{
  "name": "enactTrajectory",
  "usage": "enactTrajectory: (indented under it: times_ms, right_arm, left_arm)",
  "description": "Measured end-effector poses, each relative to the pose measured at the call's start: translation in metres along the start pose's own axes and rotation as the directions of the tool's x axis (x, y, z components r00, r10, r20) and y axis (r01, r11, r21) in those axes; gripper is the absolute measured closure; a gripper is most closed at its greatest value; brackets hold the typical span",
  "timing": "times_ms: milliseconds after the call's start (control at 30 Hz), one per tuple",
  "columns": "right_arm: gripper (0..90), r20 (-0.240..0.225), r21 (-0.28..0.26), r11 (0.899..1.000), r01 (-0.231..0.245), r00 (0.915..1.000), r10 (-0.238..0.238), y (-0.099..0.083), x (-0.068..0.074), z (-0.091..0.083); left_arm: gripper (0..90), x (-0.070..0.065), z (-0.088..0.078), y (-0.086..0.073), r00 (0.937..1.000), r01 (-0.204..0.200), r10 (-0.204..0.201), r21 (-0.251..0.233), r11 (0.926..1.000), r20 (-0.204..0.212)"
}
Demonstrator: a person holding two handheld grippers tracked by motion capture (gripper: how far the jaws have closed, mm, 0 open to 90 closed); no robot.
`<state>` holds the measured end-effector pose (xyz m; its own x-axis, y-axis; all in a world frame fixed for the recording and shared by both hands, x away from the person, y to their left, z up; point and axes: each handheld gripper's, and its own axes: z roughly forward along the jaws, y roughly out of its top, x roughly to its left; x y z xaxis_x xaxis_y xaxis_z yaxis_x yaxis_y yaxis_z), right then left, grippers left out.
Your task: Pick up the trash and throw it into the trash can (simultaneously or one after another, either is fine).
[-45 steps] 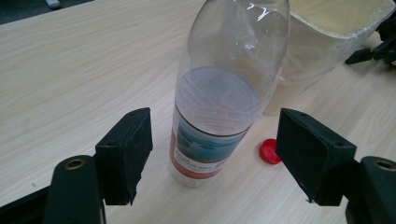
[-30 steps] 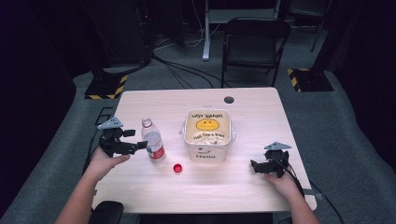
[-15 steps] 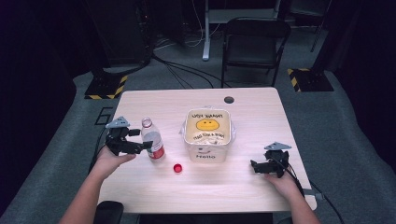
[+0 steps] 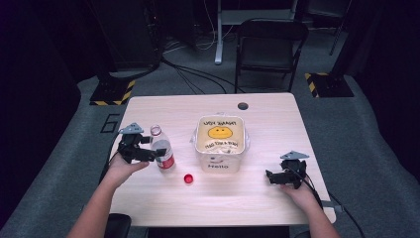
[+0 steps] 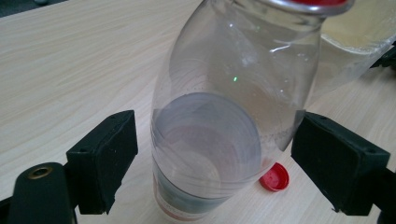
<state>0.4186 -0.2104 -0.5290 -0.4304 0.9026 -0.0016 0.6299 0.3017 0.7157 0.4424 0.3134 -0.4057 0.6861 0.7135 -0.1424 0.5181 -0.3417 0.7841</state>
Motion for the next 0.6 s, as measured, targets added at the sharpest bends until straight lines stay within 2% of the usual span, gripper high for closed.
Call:
enactTrajectory:
  times_ms: [367,600]
  right_arm:
    - [0.0,0.000,0.000,1.000,0.000,1.0000,0.000,0.0000,0.0000,0.0000]
    - [0.0,0.000,0.000,1.000,0.000,1.0000,0.000,0.0000,0.0000,0.0000]
  left_arm:
    - [16.0,-0.0015,0.0091,0.0005,0.9995,-0.018,0.019,0.015,0.9997,-0.024]
    - [26.8,-0.0020,0.0102,0.0003,0.9989,-0.032,0.033,0.026,0.9992,-0.033]
